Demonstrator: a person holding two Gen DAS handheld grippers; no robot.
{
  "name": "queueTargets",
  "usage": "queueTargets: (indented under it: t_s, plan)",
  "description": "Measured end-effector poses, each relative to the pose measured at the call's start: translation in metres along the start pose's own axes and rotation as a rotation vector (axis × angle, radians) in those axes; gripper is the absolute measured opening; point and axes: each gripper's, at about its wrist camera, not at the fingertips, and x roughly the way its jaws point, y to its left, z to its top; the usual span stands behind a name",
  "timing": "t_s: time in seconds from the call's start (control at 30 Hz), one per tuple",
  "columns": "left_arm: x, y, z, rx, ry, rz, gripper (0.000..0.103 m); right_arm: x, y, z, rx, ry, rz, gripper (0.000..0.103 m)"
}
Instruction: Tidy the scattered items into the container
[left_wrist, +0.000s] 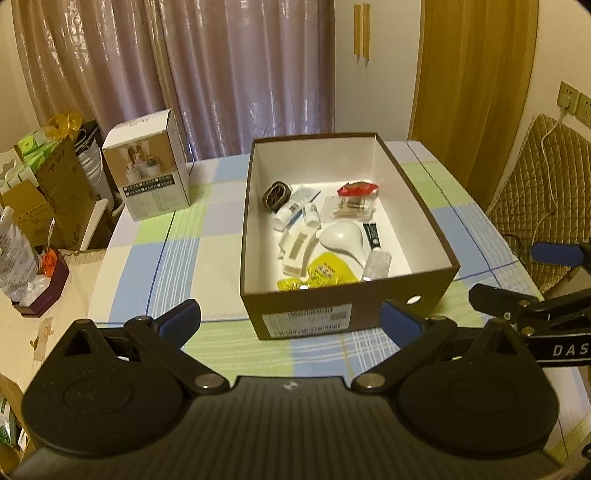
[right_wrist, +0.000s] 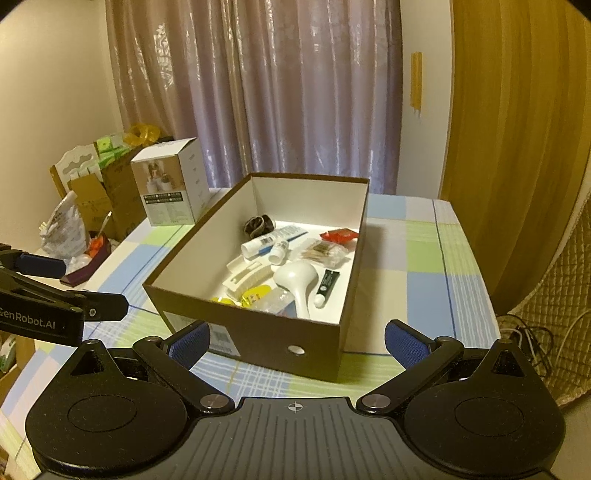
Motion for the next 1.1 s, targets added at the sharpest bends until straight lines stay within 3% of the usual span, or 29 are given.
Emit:
queueTargets:
  t_s: [0.33, 1.1]
  plan:
    - [-0.003, 0.0, -0.011, 0.015, 0.019, 0.026, 0.102, -0.007, 0.005, -0.008, 0.019, 0.025, -0.003, 0.103]
    - [-0.014, -0.006, -0.028, 0.035, 0.025, 0.007, 0.102, -0.019, 0.021, -0.027, 0.029, 0.062, -0.007, 0.103]
